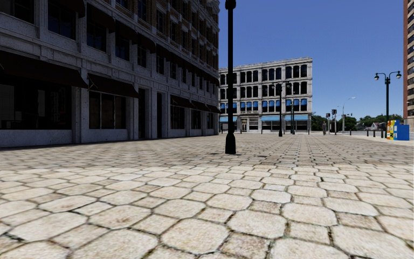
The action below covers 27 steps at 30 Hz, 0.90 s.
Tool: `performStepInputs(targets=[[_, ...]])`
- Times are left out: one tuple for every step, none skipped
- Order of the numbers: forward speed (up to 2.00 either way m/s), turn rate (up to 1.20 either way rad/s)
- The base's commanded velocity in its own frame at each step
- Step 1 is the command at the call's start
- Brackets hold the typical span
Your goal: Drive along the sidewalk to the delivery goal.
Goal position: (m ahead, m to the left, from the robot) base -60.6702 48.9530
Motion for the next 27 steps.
performStepInputs(targets=[[0.00,0.00],[0.00,0.00],[0.00,0.00],[0.00,0.00],[0.00,0.00],[0.00,0.00],[0.00,0.00],[0.00,0.00],[0.00,0.00],[0.00,0.00],[0.00,0.00],[0.00,0.00],[0.00,0.00],[0.00,0.00],[0.00,0.00],[0.00,0.00],[0.00,0.00],[0.00,0.00],[0.00,0.00],[0.00,0.00],[0.00,0.00],[0.00,0.00],[0.00,0.00],[0.00,0.00],[0.00,0.00],[0.00,0.00],[0.00,0.00]])
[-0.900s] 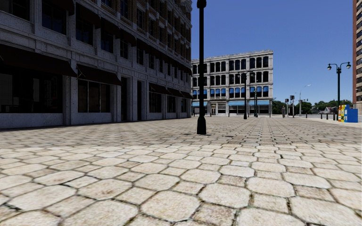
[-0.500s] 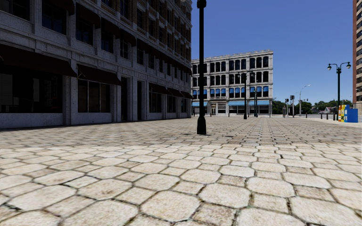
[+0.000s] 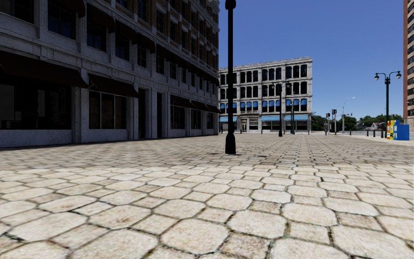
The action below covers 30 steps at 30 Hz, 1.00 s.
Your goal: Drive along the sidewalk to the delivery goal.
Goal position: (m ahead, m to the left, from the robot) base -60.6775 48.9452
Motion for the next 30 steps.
performStepInputs(targets=[[0.00,0.00],[0.00,0.00],[0.00,0.00],[0.00,0.03],[0.00,0.23],[0.00,0.52],[0.00,0.52],[0.00,0.97],[0.00,1.20],[0.00,1.20],[0.00,1.20],[0.00,1.20],[0.00,1.20],[0.00,1.20],[0.00,1.20],[0.00,1.20],[0.00,1.20],[0.00,1.20],[0.00,1.20],[0.00,1.20],[0.00,1.20],[0.00,1.20],[0.00,1.20],[0.00,1.20],[0.00,1.20],[0.00,1.20],[0.00,1.20],[0.00,1.20],[0.00,1.20],[0.00,1.20]])
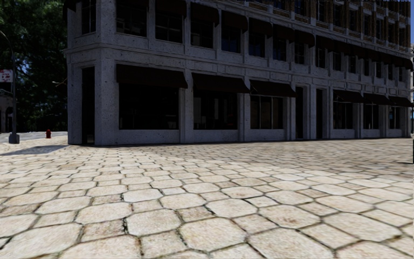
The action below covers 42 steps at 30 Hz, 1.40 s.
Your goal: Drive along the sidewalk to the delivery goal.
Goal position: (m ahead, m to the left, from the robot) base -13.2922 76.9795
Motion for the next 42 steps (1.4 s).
performStepInputs(targets=[[0.00,1.20],[0.00,1.20],[0.00,1.20],[0.00,1.20],[0.00,1.20],[0.00,1.20],[0.00,1.20],[0.00,1.20],[0.00,1.20],[0.00,1.20],[0.00,1.20],[0.00,1.20],[0.00,1.20],[0.00,1.20],[0.00,1.20],[0.00,1.20],[0.00,1.20],[0.00,1.20],[0.00,1.20],[0.00,1.20],[0.00,1.20],[0.00,1.20],[0.00,1.20],[0.00,1.20],[0.00,1.20],[0.00,1.20],[0.00,1.20],[0.00,1.20],[0.00,1.20],[0.00,1.20],[0.00,1.20],[0.00,1.20],[0.00,1.20],[0.00,1.20],[0.00,1.20],[0.00,1.20],[0.00,1.20],[0.00,1.20],[0.00,1.20],[0.00,1.20],[0.00,1.20],[0.00,1.20]])
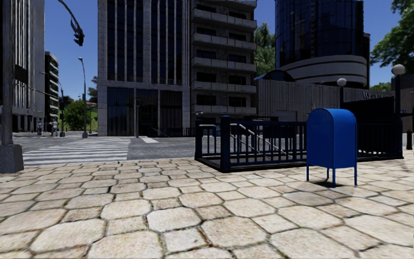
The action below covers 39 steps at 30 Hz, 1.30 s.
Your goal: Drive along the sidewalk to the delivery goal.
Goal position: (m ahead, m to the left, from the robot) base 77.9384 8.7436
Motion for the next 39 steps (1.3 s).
performStepInputs(targets=[[0.00,1.20],[0.00,1.20],[0.00,1.20],[0.00,1.20],[0.00,1.20],[0.00,1.20],[0.00,1.20],[0.00,1.20],[0.00,1.20],[0.00,0.00],[0.00,0.00],[0.00,0.00],[0.00,0.00],[0.00,0.00],[0.30,0.00],[0.68,0.00],[0.94,0.00],[1.20,0.00],[1.20,0.00],[1.40,0.00],[1.45,0.00],[1.47,0.00],[1.48,0.00],[1.48,0.00],[1.48,0.00],[1.49,0.00],[1.49,0.00],[1.49,0.00],[1.49,0.00],[1.49,0.00],[1.49,0.00],[1.49,0.00],[1.49,0.00],[1.49,0.00],[1.49,0.00],[1.49,0.00],[1.49,0.00],[1.49,0.00],[1.49,0.00]])
